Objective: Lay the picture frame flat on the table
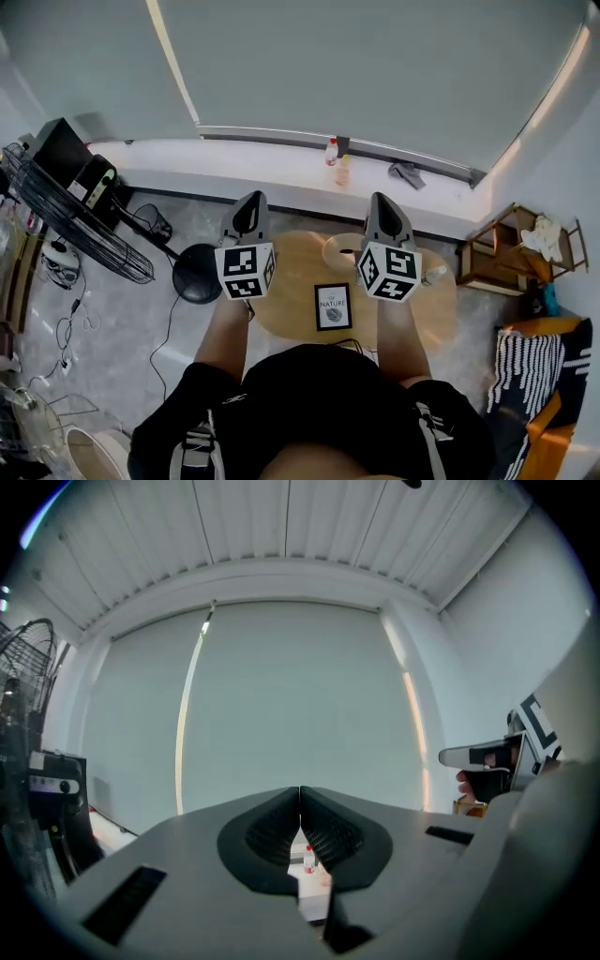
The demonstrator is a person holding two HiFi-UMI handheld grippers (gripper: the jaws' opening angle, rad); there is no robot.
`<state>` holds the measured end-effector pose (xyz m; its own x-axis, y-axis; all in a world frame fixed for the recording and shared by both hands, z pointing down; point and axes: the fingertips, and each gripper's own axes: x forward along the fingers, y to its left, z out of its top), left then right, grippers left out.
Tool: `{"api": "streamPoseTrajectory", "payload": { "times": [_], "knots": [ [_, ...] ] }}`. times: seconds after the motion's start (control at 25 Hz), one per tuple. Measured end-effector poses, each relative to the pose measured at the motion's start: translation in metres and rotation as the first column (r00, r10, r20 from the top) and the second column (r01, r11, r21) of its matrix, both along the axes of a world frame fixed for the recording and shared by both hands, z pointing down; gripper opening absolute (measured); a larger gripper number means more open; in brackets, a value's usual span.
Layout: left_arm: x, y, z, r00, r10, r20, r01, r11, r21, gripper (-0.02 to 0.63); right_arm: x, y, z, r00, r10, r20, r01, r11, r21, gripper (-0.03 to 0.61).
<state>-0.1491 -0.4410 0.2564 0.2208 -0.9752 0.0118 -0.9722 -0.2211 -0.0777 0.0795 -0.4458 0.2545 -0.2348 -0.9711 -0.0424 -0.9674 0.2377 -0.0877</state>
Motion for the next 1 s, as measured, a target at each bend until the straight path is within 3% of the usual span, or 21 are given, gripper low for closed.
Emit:
{"api": "streamPoseTrajectory", "payload": {
  "times": [0.44, 0.68, 1.0],
  "knots": [
    [-0.002, 0.024, -0.016, 0.994, 0.042, -0.1, -0.041, 0.999, 0.011, 0.02, 0.004, 0.02, -0.01, 0.999, 0.028, -0.043, -0.028, 1.0, 0.001, 0.012],
    [0.002, 0.025, -0.017, 0.993, 0.059, -0.103, -0.059, 0.998, 0.0, 0.02, 0.004, 0.022, -0.009, 0.999, 0.017, -0.03, -0.017, 1.0, 0.007, 0.012],
    [0.012, 0.025, -0.008, 0.997, 0.065, -0.041, -0.066, 0.997, -0.039, 0.02, -0.007, 0.023, 0.0, 0.997, -0.024, -0.071, 0.023, 1.0, -0.02, 0.012]
  ]
}}
